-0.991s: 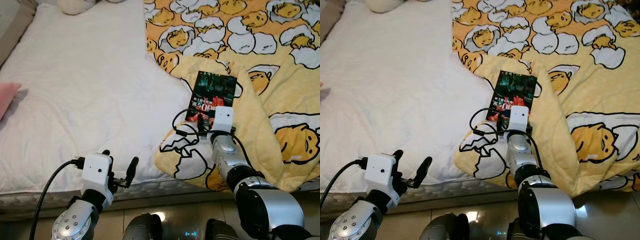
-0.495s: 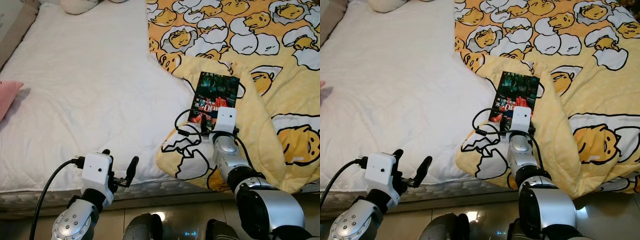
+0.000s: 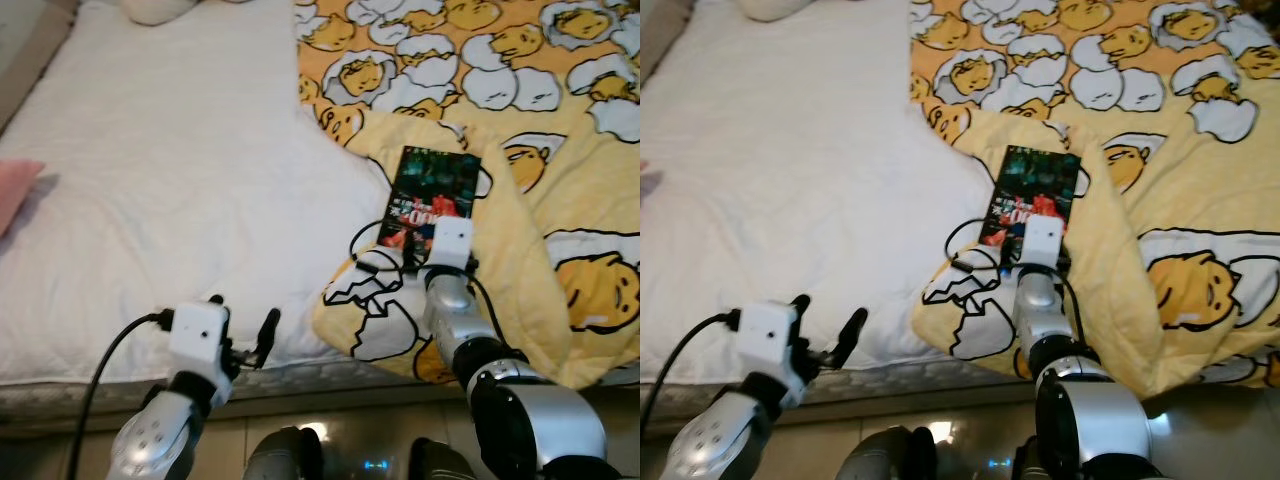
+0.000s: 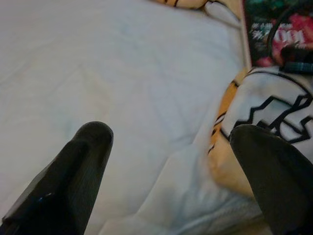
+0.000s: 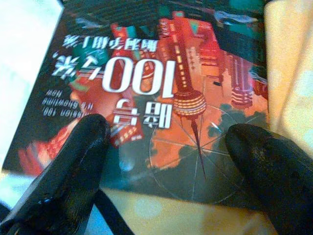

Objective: Clean up the room

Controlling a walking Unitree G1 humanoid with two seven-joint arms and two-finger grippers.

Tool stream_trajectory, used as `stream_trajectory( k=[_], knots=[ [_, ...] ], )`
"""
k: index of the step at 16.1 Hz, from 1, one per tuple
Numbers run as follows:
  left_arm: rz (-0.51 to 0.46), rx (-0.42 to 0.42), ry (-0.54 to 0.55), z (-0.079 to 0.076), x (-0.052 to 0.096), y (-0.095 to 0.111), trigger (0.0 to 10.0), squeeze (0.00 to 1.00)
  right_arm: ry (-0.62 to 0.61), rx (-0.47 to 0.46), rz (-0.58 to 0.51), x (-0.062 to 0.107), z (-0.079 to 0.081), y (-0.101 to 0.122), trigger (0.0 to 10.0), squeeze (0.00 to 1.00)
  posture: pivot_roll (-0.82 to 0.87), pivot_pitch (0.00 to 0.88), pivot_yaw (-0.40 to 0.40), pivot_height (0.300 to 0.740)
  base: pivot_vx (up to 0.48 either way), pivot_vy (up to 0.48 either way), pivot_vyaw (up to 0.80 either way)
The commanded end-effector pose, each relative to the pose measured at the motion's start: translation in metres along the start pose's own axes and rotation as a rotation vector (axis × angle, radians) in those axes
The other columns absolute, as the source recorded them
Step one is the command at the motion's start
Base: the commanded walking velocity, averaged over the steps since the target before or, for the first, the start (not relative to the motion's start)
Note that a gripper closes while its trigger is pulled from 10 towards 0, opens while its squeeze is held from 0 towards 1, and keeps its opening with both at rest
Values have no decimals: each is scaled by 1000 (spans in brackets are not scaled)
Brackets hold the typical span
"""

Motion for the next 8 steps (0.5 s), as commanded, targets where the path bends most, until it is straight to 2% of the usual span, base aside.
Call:
stream_trajectory(
  k=[1, 2, 4, 6, 8],
  knots=[
    [1, -8, 15, 1, -7, -4, 10000, 0, 69, 84, 13, 8, 11, -17, 10000, 0, 72, 115, 121, 740, 0, 0, 0],
    [-20, -5, 17, 1, -15, -1, 10000, 0, 103, 123, -55, 10, 16, -11, 10000, 0, 40, 87, 108, 740, 0, 0, 0],
    [-48, -2, 12, 0, -31, 2, 10000, 0, 109, 147, -151, 12, 12, 0, 10000, 0, -9, 43, 90, 740, 0, 0, 0],
    [-75, -4, 10, 0, -43, 5, 10000, 0, 112, 146, -243, 19, 2, 8, 10000, 0, -47, 2, 72, 740, 0, 0, 0],
    [-91, -7, 5, -2, -54, 6, 10000, 0, 103, 169, -325, 37, -17, 14, 10000, 0, -74, 0, 57, 740, 0, 0, 0]
  ],
)
Point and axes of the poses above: a point about 5 cm out from each wrist's last joint towards the gripper, its own x axis pointing back from the gripper into the wrist, its own y axis along the axis of the wrist's last joint, z = x × y, the point moved 2 cm from there along -x, pointing out of the wrist towards the gripper, and after that the axes turned 9 degrees about -x, right-handed, at the moved point
